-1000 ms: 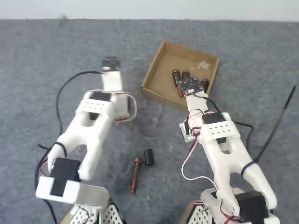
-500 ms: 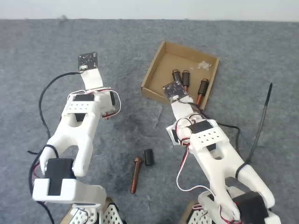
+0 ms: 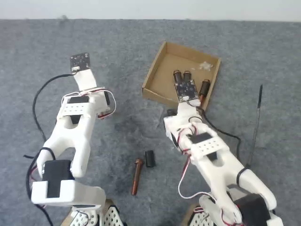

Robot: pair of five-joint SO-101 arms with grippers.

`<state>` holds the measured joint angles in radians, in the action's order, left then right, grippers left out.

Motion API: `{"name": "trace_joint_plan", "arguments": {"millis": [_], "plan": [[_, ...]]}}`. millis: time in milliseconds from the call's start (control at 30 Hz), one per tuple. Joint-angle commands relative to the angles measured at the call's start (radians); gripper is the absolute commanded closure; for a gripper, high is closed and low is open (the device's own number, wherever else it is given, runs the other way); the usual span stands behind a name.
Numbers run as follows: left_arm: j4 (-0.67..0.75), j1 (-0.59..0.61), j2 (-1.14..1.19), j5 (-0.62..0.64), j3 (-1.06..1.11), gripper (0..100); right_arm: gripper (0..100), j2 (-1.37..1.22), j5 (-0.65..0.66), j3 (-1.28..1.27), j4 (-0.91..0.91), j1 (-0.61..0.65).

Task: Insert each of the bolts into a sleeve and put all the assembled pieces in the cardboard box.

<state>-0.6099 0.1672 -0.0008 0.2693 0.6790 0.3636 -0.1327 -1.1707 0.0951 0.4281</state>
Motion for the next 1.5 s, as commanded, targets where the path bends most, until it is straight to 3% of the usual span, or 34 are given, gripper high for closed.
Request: {"name": "trace_joint_plan", "arguments": {"millis": [0,467,733,1000,1467], "plan": [[0.026,0.008,-0.061,0.011,-0.005,99,99.2,0.036,-0.012,-0.051,-0.294,0.007],[0.029,0.009,0.014,0.011,-0.059,99,99.2,0.015,-0.011,-0.032,-0.645,0.010],[0.029,0.009,0.014,0.011,-0.058,99,99.2,-0.255,0.097,0.104,-0.886,-0.033],[0.031,0.008,0.014,0.009,-0.062,99,99.2,-0.499,0.104,0.173,-1.132,-0.039],[0.034,0.003,0.017,0.006,-0.062,99,99.2,-0.575,0.100,-0.227,-1.560,0.041]]}}
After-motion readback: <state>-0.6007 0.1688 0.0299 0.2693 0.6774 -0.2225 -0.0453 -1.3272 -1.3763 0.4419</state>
